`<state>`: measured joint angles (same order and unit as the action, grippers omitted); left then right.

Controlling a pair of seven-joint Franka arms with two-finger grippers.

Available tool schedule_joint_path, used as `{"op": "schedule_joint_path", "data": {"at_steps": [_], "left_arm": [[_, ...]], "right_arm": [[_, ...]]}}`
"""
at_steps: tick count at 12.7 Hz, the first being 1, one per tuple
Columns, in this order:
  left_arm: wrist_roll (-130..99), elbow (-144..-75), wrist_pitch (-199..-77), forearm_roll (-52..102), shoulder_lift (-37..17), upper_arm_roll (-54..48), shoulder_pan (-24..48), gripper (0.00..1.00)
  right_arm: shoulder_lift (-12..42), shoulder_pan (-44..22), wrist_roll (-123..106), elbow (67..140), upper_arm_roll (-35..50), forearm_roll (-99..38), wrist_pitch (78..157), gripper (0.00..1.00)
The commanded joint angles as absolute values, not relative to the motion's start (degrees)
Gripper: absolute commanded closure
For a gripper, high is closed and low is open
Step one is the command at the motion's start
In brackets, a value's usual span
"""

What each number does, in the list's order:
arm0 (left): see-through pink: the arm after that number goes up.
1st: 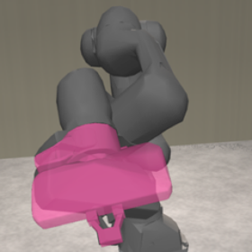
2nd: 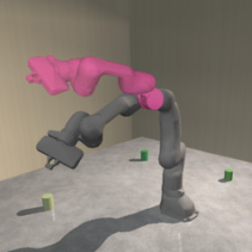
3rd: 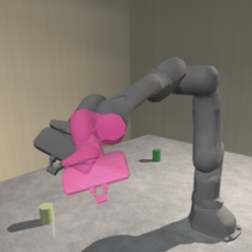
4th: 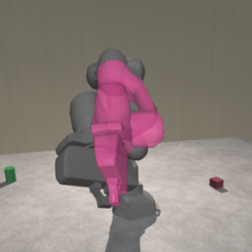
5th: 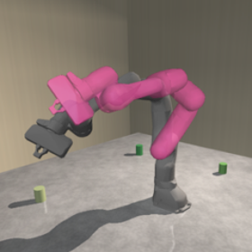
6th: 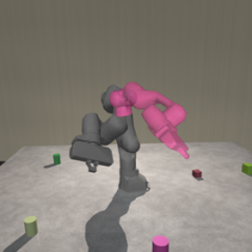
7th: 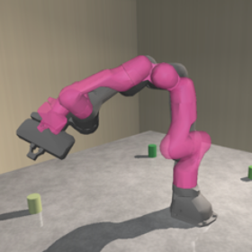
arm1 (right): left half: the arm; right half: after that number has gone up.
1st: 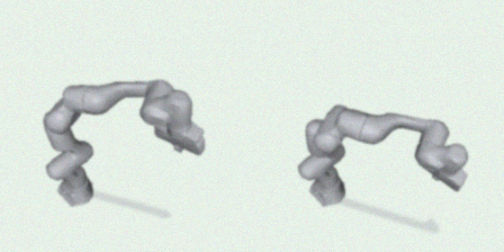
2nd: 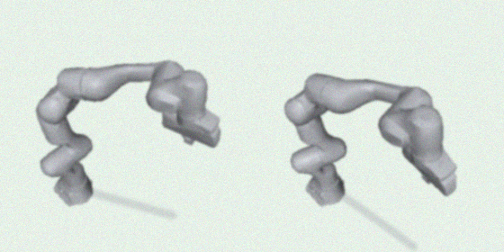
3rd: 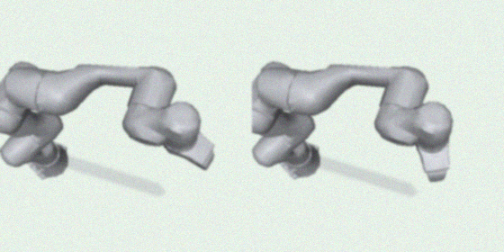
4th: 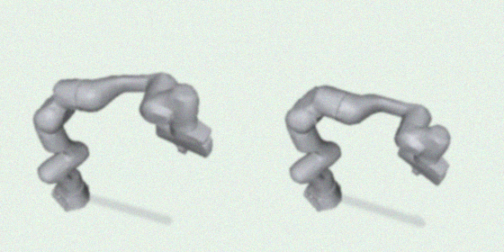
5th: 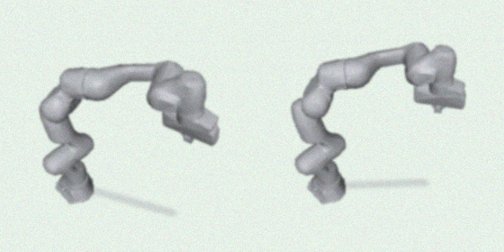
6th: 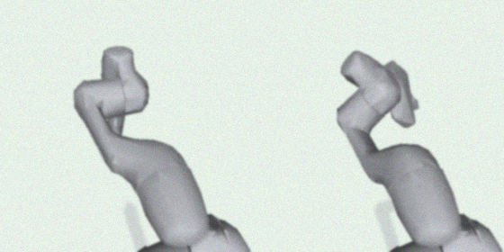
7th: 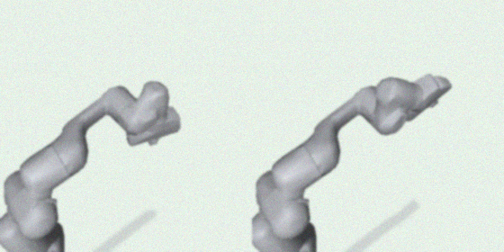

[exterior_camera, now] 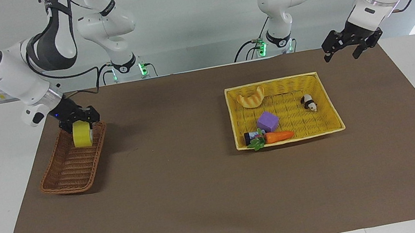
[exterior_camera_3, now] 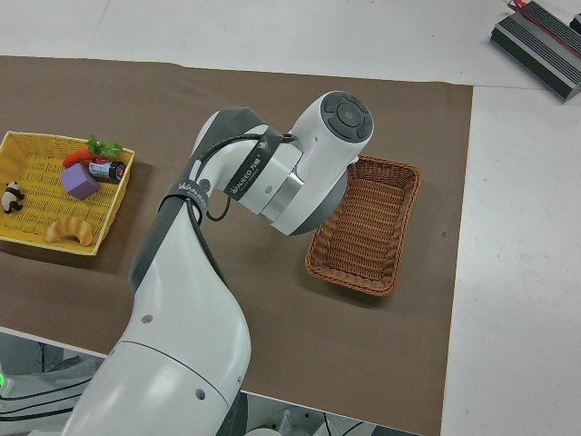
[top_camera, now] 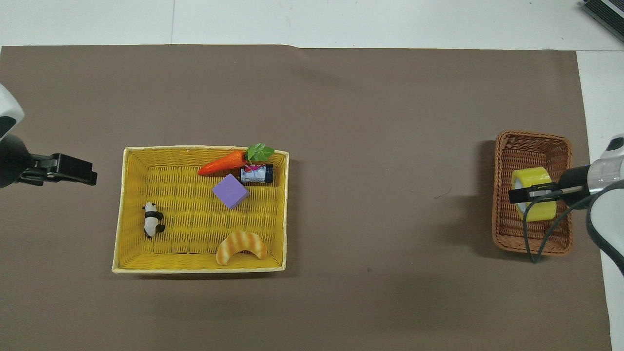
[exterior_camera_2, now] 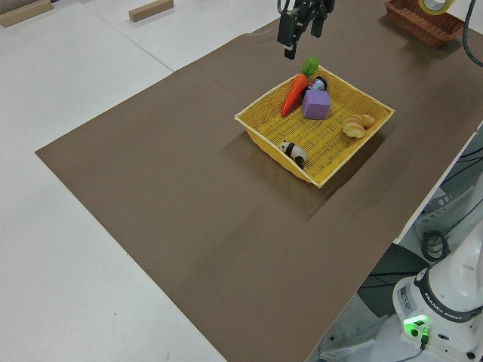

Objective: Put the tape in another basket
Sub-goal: 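Lower the tape into the brown basket with the right gripper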

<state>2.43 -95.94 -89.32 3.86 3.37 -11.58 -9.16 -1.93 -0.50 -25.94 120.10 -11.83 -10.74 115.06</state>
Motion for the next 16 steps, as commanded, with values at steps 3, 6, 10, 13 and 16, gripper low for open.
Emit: {"op": "schedule_joint_path", "data": {"at_steps": [3, 6, 10, 13, 16], "left_arm": [[4.57, -89.64, -83.76, 0.09, 1.4, -12.39, -10.11, 0.0], [4.39, -89.82, -83.76, 0.09, 1.49, -12.48, -9.93, 0.0], [4.39, -89.82, -83.76, 0.09, 1.49, -12.39, -10.02, 0.0], [4.39, -89.82, -83.76, 0.09, 1.49, -12.39, -10.02, 0.0], [4.39, -89.82, -83.76, 0.09, 1.49, -12.39, -10.02, 0.0]], "right_arm": [[1.49, -1.4, -34.43, 117.95, -10.81, 9.2, 119.69, 1.0], [2.98, -1.58, -41.66, 118.47, -10.81, 15.8, 123.39, 1.0], [4.48, -1.67, -41.84, 119.44, -10.81, 16.0, 126.47, 1.0], [5.36, -1.32, -41.4, 122.6, -10.81, 15.91, 129.54, 1.0], [5.27, -1.32, -40.78, 124.97, -10.81, 15.73, 131.21, 0.79]]}}
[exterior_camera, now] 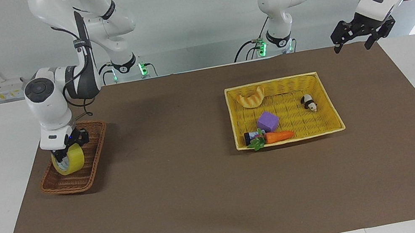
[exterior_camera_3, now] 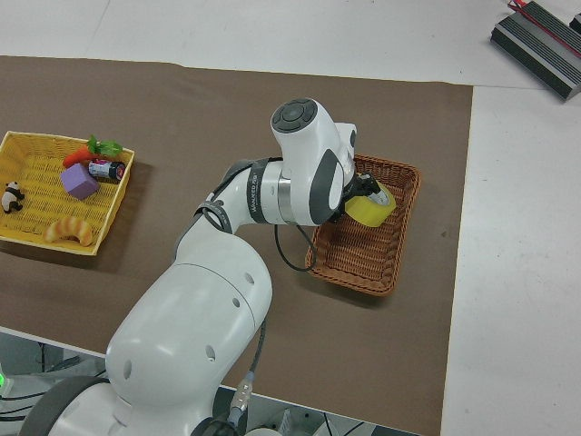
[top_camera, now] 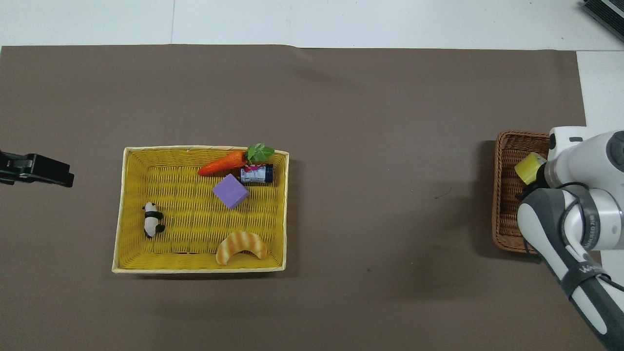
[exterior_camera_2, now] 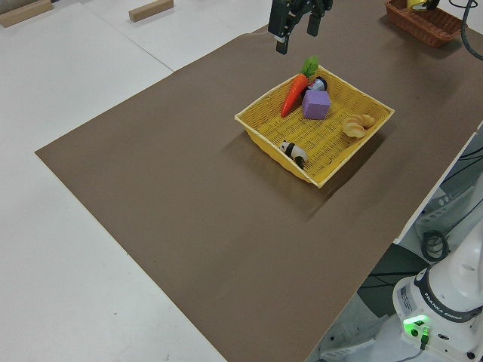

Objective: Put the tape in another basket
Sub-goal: 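Lower the tape into the brown basket with the right gripper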

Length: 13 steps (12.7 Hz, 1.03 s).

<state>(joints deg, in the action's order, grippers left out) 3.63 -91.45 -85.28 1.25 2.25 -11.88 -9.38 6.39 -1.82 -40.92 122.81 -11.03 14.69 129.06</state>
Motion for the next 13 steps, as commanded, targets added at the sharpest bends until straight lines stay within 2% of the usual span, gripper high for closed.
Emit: {"op": "schedule_joint_path", "data": {"at_steps": [1, 3, 4, 7, 9, 13], "left_arm": [[4.39, -89.82, -83.76, 0.09, 1.49, -12.39, -10.02, 0.0], [4.39, -89.82, -83.76, 0.09, 1.49, -12.39, -10.02, 0.0], [4.39, -89.82, -83.67, 0.09, 1.49, -12.39, -10.02, 0.0], [4.39, -89.82, -83.76, 0.09, 1.49, -12.48, -10.02, 0.0], [4.39, -89.82, -83.76, 0.09, 1.49, -12.39, -10.02, 0.0], [4.39, -89.82, -83.76, 0.09, 1.49, -12.48, -10.02, 0.0]], "right_arm": [[5.27, -1.23, -40.52, 125.24, -10.81, 15.65, 131.74, 0.6], [5.19, -1.32, -39.56, 125.59, -10.81, 15.12, 131.66, 0.09], [5.19, -1.32, -38.94, 125.6, -10.81, 15.03, 131.23, 0.0], [5.1, -1.32, -38.58, 124.9, -10.81, 4.89, 129.12, 0.0], [4.66, -0.97, -38.15, 122.18, -10.81, -3.4, 124.48, 0.0], [1.42, -1.23, -29.04, 117.78, -10.81, -9.14, 117.69, 0.0]]}}
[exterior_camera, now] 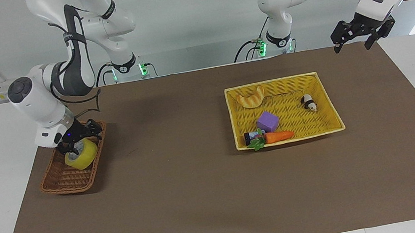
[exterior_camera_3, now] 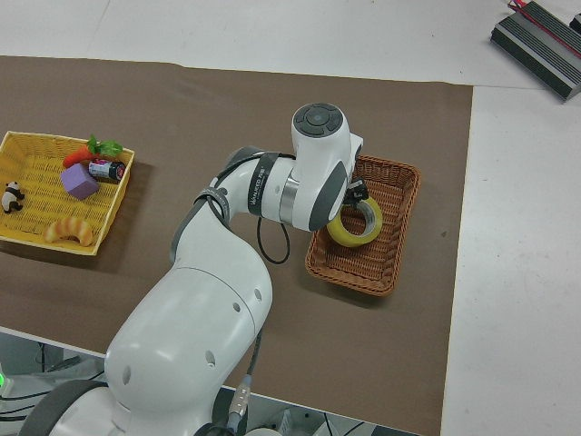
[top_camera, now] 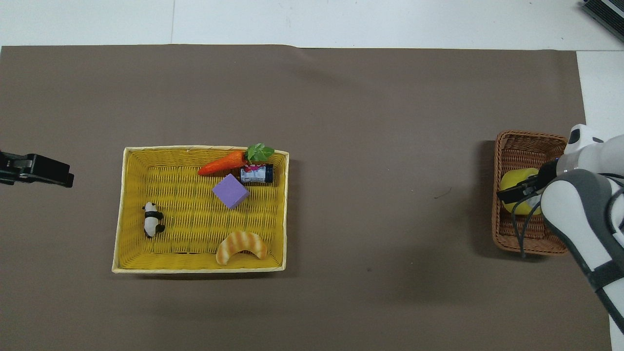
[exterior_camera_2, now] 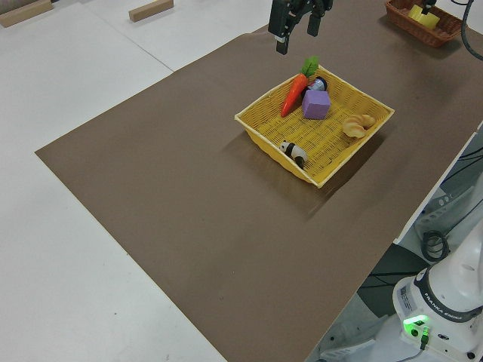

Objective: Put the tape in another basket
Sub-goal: 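Lower the tape into the brown basket with the right gripper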

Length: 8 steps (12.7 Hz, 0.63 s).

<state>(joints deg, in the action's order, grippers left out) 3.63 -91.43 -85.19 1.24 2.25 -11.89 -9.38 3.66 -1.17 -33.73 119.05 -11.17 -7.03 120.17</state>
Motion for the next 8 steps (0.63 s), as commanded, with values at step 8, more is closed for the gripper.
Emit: {"op": "schedule_joint_path", "data": {"at_steps": [8], "left_arm": [[4.39, -89.82, -83.76, 0.09, 1.49, -12.48, -10.02, 0.0]], "right_arm": [[-2.11, -9.76, 3.68, 100.83, -10.55, -3.08, 99.87, 0.0]]}}
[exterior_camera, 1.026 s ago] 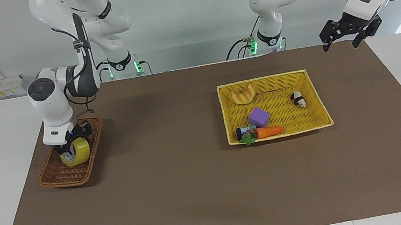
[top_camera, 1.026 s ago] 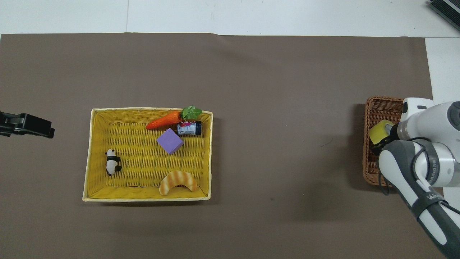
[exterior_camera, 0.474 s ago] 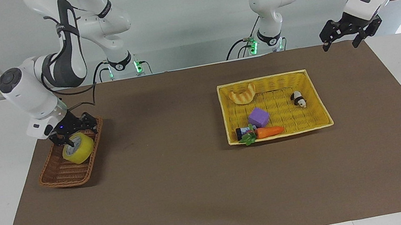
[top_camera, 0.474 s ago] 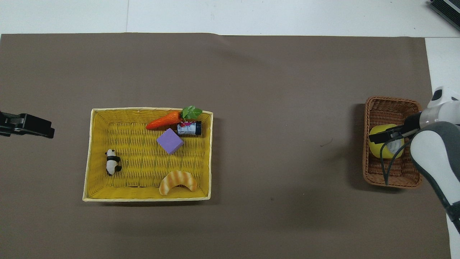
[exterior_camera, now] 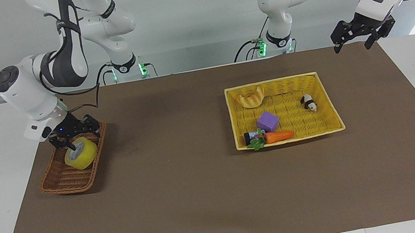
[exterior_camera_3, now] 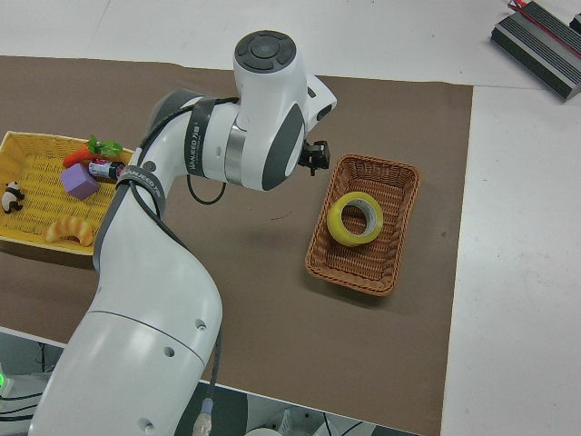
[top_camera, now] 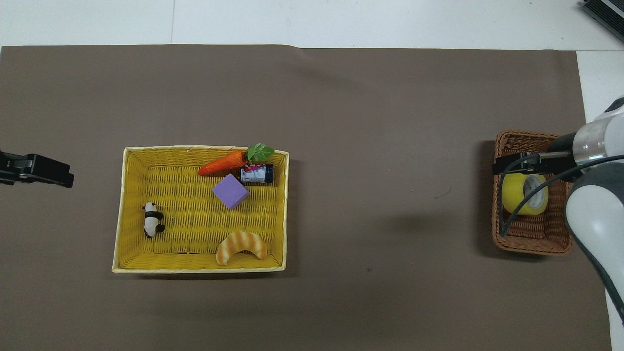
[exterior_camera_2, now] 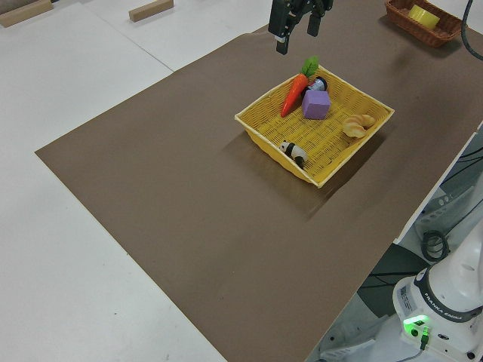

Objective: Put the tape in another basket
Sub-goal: 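Open the right gripper and withdraw it from the basket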

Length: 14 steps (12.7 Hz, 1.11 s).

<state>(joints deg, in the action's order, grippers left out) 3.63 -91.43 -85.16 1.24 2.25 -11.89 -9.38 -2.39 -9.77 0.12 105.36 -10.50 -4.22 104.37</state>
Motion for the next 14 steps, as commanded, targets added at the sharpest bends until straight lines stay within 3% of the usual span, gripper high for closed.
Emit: {"op": "schedule_joint_path", "data": {"at_steps": [1, 5, 9, 14], "left_arm": [[4.39, -89.82, -83.76, 0.09, 1.49, -12.48, -10.02, 0.0], [4.39, -89.82, -83.76, 0.09, 1.49, -12.39, -10.02, 0.0], [4.39, -89.74, -83.76, 0.09, 1.49, -12.48, -10.02, 0.0], [4.39, -89.82, -83.76, 0.09, 1.49, -12.39, -10.02, 0.0]], "right_arm": [[-1.85, -9.41, 3.87, 97.94, -10.63, -2.99, 96.89, 0.0], [1.05, -6.77, 3.6, 83.79, -11.07, -1.58, 83.25, 0.0], [0.0, -3.26, 3.17, 84.46, -11.51, -2.81, 82.8, 0.0], [-3.6, -4.92, 6.66, 86.99, -10.72, -1.41, 83.75, 0.0]]}}
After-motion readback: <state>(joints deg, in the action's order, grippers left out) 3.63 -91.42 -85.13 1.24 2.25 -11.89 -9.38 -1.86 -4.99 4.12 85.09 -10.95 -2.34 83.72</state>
